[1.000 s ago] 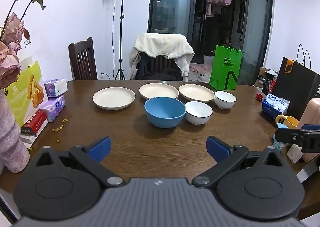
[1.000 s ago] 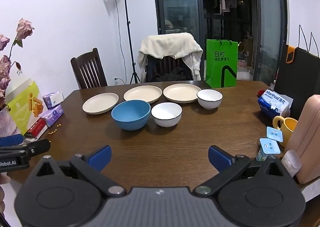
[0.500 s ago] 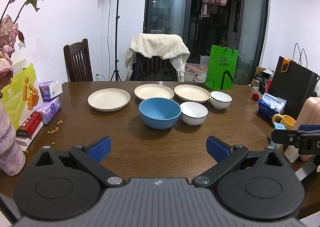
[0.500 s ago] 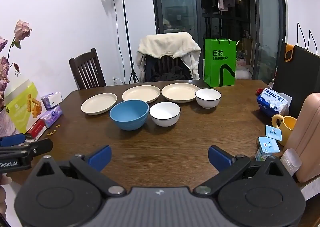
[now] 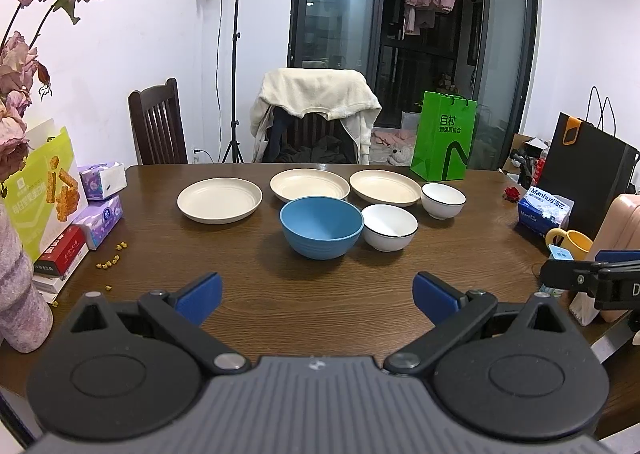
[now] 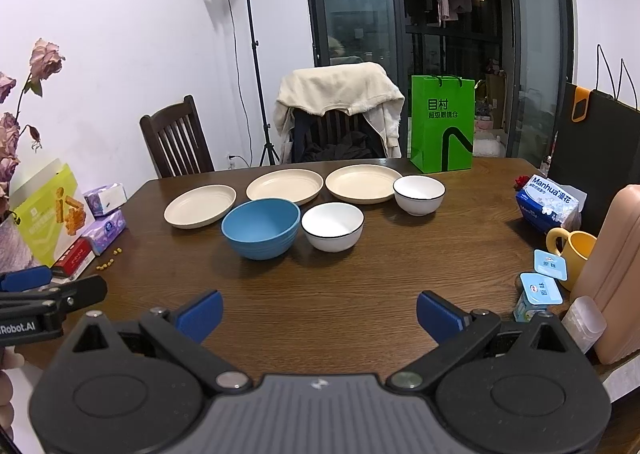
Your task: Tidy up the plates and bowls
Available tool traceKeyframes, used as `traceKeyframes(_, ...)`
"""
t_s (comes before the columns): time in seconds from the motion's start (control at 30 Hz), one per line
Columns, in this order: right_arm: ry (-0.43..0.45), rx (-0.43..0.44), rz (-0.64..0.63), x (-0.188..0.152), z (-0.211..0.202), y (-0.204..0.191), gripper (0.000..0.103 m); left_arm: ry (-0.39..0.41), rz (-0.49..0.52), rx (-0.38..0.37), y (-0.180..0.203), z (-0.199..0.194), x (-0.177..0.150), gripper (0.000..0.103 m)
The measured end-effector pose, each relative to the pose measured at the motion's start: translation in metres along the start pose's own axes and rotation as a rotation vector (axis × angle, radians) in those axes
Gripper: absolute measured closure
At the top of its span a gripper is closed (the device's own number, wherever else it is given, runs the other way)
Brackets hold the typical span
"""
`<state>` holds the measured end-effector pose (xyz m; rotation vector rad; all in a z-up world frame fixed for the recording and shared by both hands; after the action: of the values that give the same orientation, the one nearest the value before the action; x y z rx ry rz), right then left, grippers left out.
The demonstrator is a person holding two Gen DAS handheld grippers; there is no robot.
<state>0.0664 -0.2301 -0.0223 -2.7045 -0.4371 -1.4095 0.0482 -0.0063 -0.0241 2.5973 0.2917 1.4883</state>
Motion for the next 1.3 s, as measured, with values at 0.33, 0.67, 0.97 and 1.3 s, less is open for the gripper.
traceKeyframes(0.33,0.001,-0.004,0.001,0.0016,0.0010,0.0008,0.000,0.004,0.001,-0.008,0.0014,0.0008,0.0012,0.000)
traceKeyframes(0.67,0.001,-0.004,0.001,0.0020,0.0010,0.0026,0.000,0.004,0.000,-0.009,0.0019,0.0008,0.0014,0.000)
traceKeyframes(0.97,0.000,-0.003,0.001,0.0026,0.0012,0.0033,0.000,0.003,-0.003,-0.008,0.0004,0.0014,0.0024,0.000)
traceKeyframes(1.3,-0.001,-0.003,0.000,0.0028,0.0015,0.0024,0.000,0.004,-0.002,-0.008,0.0008,0.0013,0.0023,0.000)
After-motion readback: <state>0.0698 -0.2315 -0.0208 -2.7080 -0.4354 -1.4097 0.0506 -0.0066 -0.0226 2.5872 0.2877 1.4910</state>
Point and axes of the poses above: each gripper's, at about its wrist camera, not at the fingertips, and z roughly the way its jaws point, y to its right, x to its top, the point moved 5 cm from there along z, roughly the way its jaws point, and after that the axes turned 10 degrees about -z, right-handed, at the moved point
